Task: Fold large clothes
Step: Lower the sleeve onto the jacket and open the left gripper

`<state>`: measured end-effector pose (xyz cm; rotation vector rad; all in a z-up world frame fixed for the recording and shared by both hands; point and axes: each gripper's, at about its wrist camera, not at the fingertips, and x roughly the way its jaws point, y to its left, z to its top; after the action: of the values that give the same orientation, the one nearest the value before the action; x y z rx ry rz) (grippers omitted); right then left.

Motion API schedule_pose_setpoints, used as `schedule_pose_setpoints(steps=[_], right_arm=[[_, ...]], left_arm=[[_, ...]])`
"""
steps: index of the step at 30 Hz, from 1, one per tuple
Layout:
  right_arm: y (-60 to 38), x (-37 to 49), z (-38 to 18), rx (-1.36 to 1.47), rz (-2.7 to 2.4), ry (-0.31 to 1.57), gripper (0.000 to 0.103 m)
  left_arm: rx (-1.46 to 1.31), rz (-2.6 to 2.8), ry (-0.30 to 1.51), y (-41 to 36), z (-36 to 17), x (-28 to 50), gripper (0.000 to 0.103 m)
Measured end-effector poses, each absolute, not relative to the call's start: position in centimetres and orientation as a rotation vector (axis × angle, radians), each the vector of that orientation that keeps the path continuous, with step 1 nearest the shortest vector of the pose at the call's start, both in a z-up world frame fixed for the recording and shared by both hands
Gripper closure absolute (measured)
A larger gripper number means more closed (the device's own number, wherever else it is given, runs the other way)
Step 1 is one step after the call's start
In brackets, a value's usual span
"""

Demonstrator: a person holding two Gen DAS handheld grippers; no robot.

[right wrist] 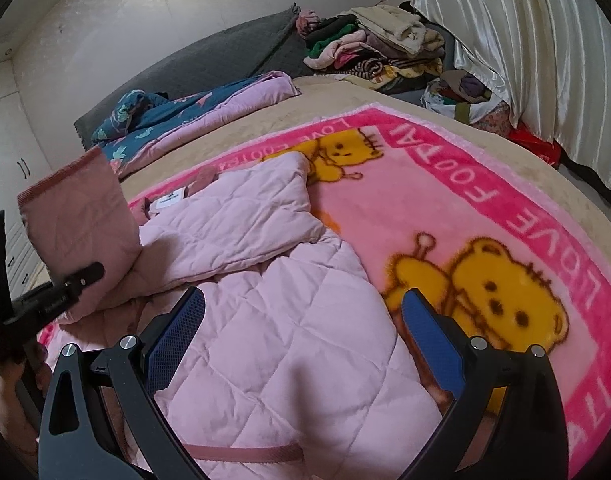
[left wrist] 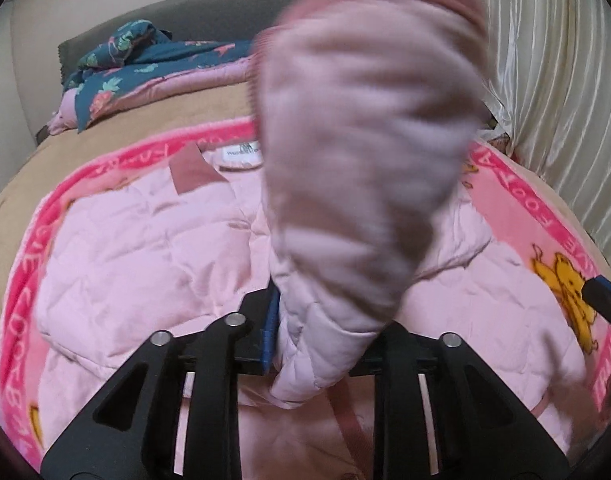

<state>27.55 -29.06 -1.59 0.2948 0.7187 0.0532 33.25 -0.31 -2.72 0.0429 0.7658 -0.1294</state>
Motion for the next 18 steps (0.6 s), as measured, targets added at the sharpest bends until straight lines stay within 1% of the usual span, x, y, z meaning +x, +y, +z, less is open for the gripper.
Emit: schedule_pose_setpoints(steps=[2, 4, 6, 8, 9, 12, 14, 18], right_arm=[[-29.0, 27.6, -1.8, 0.297, 0.042, 0.721, 0.005], [-29.1, 27.7, -2.0, 0.302, 0.036, 0.725, 0.005], [-29.1, 27.8, -2.1, 0.3, 0.027, 0.731, 0.005], [-29.2, 27.9, -2.1, 0.293, 0.014, 0.729, 0.005], [-29.3, 27.9, -2.1, 0.293, 0.003, 0.728, 0.005], [-29.5, 28.1, -1.9, 0.298, -0.013, 0.725, 0.005], [-29.4, 28.2, -1.8, 0.292, -0.016, 0.725, 0.005], [-28.8, 28.6, -1.9, 0.299, -0.012, 0.732, 0.005]], left_arm=[[0.041, -0.137, 0.777, -0.5, -3.2, 33.2, 0.077], [0.052, -0.146, 0.783, -1.1, -3.7, 33.0, 0.074], [0.08, -0.163, 0.788, -1.8, -4.1, 32.6, 0.064], [0.091, -0.191, 0.804, -2.4, -4.5, 32.4, 0.036], [0.094, -0.198, 0.812, -2.5, -4.7, 32.2, 0.031], [0.129, -0.228, 0.843, -3.2, -5.4, 31.2, 0.026], [0.118, -0.277, 0.867, -3.0, -5.5, 30.8, 0.012], [0.106, -0.333, 0.882, -2.4, -5.0, 30.2, 0.009]])
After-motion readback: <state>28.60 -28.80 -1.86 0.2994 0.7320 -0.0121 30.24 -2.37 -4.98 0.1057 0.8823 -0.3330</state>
